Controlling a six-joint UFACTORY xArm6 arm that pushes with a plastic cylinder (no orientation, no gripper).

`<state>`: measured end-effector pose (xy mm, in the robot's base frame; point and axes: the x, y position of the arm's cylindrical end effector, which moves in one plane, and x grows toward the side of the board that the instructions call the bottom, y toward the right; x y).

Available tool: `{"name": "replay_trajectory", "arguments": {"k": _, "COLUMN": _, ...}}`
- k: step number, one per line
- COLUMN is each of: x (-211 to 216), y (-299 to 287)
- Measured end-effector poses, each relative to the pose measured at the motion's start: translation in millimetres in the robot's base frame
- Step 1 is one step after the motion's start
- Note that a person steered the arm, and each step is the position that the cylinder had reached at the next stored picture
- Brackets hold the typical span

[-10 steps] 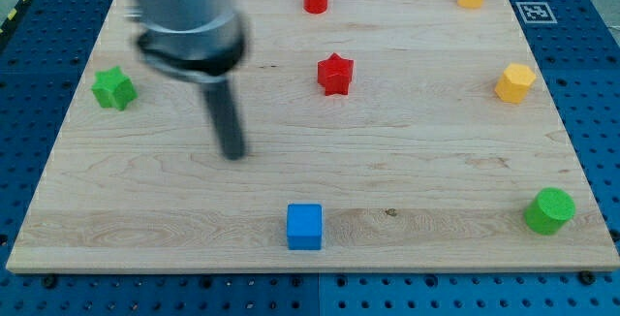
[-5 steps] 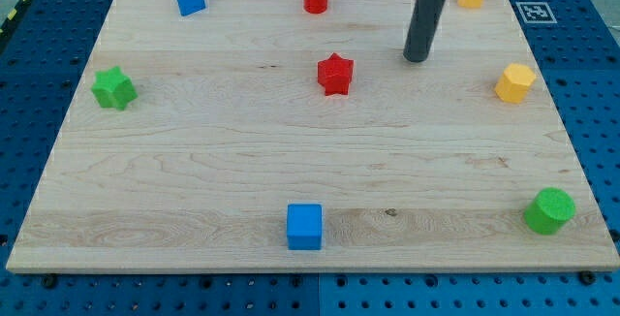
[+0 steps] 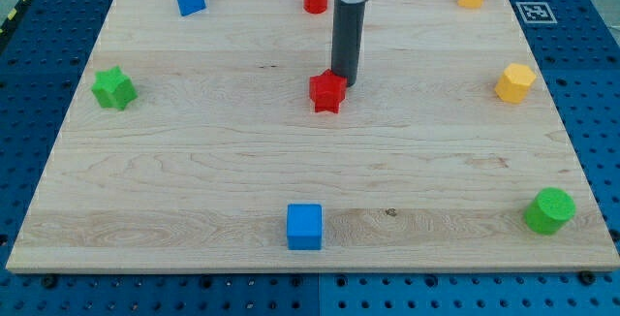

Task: Move the red star to the bottom left corner

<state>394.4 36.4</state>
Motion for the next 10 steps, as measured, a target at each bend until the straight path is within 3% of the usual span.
{"name": "replay_trajectory", "arguments": {"k": 4, "x": 42.1, "y": -64.6}}
{"name": "replay_trajectory", "arguments": {"k": 6, "x": 58.2, "y": 7.5}}
{"name": "replay_trajectory", "arguments": {"k": 7, "x": 64.9, "y": 2.5}}
{"name": "replay_trajectory", "arguments": {"k": 10, "x": 74.6, "y": -79.4}}
